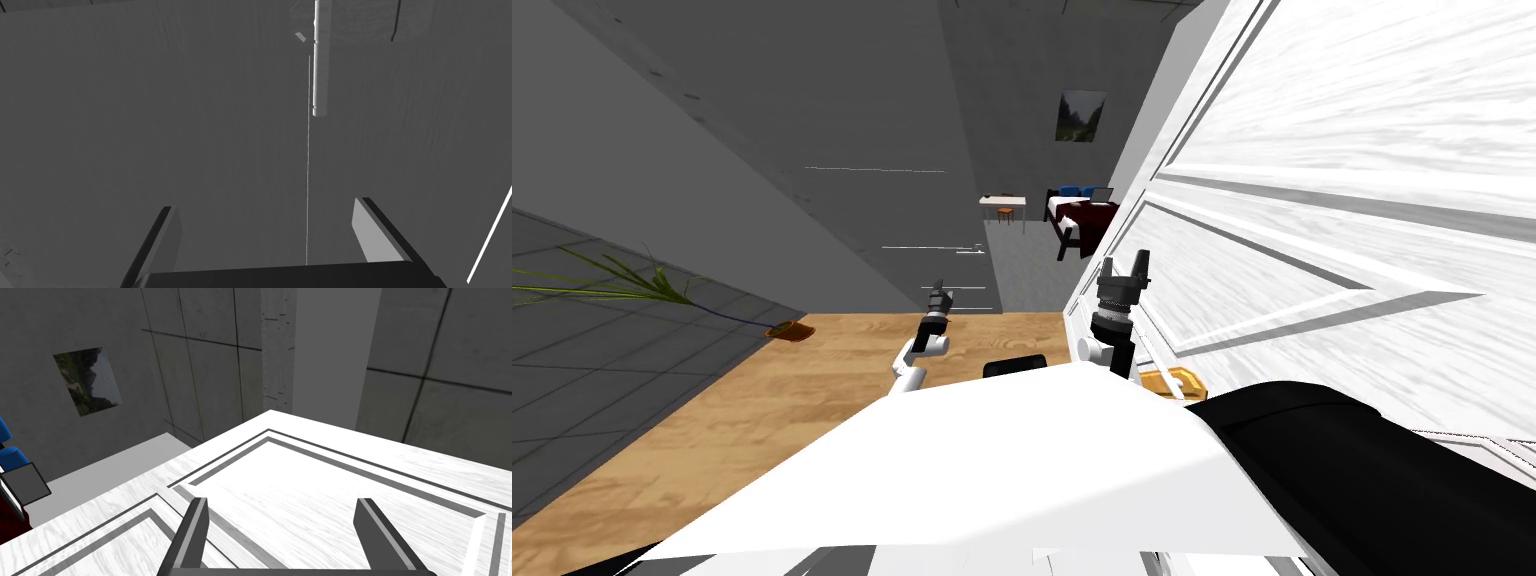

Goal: Pull the door open

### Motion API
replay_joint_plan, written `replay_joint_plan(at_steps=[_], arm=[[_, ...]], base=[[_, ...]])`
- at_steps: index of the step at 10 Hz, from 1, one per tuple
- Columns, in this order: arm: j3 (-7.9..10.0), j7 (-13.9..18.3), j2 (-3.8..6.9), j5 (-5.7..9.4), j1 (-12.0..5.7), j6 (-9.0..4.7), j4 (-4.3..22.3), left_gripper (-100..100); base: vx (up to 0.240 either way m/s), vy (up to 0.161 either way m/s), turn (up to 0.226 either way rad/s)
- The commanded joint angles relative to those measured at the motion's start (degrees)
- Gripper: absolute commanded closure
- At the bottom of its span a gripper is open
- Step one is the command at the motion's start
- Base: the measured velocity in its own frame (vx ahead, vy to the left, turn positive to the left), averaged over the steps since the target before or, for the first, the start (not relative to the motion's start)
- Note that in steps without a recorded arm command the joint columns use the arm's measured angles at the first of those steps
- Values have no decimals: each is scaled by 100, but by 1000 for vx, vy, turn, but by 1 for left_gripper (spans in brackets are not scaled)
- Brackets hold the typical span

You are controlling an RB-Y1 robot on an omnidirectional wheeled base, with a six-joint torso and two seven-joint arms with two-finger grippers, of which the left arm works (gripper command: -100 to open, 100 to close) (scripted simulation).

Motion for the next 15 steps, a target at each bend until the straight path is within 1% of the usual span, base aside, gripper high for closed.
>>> replay_joint_plan(at_steps=[1, 5, 7, 8, 9, 12, 14, 15], arm=[[-14, 43, 29, 24, -103, 13, 191, -100], [-44, 162, 137, 89, -308, 30, 600, -100], [-71, 267, 229, 147, -489, 44, 959, -100], [-77, 288, 248, 158, -525, 47, 1031, -100], [-88, 330, 284, 181, -597, 52, 1175, -100], [-109, 412, 356, 226, -739, 64, 1458, -100], [-120, 457, 394, 251, -816, 70, 1610, -100], [-113, 431, 375, 241, -765, 95, 1505, -100]], base=[[105, 1, -83], [104, 3, -74], [153, 6, -119], [165, 3, -71], [168, -12, -91], [127, 21, -68], [107, 25, -57], [45, 13, -10]])
